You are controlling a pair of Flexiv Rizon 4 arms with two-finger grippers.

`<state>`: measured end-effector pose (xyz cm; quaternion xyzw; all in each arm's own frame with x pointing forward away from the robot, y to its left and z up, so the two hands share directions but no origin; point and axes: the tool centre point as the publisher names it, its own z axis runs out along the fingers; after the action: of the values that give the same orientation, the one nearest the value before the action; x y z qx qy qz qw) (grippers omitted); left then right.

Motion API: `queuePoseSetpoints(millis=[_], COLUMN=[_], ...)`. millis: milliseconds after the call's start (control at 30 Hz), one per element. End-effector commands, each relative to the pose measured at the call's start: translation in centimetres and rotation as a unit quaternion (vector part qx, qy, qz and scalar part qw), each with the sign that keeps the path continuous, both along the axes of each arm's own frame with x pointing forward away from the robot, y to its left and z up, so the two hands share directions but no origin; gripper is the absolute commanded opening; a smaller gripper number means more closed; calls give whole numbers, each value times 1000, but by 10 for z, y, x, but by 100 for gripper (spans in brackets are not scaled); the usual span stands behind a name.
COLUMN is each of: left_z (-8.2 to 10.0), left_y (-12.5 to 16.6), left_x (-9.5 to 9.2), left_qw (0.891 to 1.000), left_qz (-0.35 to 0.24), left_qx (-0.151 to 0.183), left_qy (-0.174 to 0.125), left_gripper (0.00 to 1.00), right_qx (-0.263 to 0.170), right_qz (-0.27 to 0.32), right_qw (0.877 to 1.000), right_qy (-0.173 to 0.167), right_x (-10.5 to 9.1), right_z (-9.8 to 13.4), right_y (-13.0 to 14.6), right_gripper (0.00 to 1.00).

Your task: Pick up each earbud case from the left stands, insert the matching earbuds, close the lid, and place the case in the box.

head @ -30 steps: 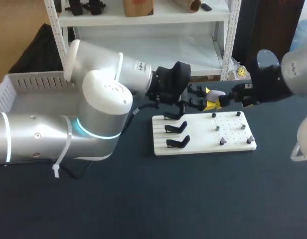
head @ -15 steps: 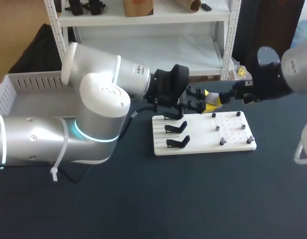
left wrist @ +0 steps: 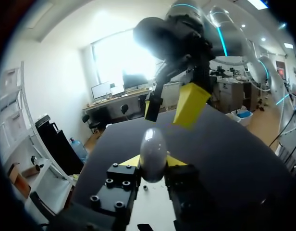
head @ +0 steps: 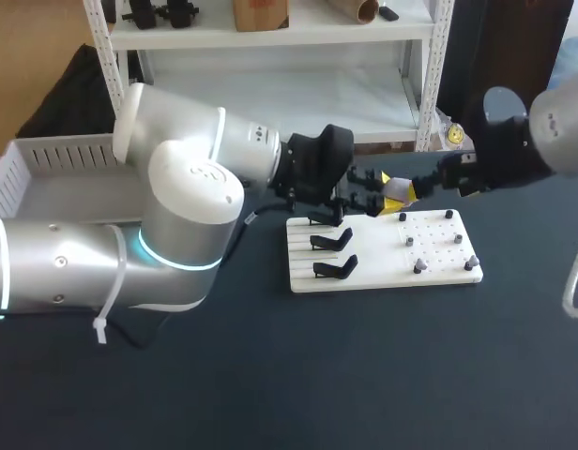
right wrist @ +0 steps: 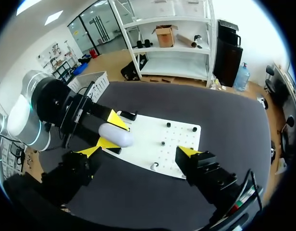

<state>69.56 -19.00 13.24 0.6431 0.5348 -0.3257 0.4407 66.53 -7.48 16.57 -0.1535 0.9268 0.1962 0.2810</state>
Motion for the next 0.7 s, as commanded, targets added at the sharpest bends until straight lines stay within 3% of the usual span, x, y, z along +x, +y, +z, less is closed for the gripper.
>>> queuePoseSetpoints(millis=[33, 367, 700], left_z=[5, 10, -1], left_y=[-1, -6, -6], left_x=[-4, -15, -16], left_qw=[1000, 1000, 1000], left_qz=[-3, -15, -14], left_qx=[-4, -12, -6], left_qy=[-5, -15, -4], left_gripper=[0, 0, 0], right_qx=[-10, -5, -7], right_qz=[-13, -20, -14], right_qw=[1000, 1000, 1000], right_qy=[-4, -2, -13], right_x=[-4, -1, 1], right_z=[-2, -5, 3], right_y=[-1, -3, -1], right_gripper=[100, 100, 100])
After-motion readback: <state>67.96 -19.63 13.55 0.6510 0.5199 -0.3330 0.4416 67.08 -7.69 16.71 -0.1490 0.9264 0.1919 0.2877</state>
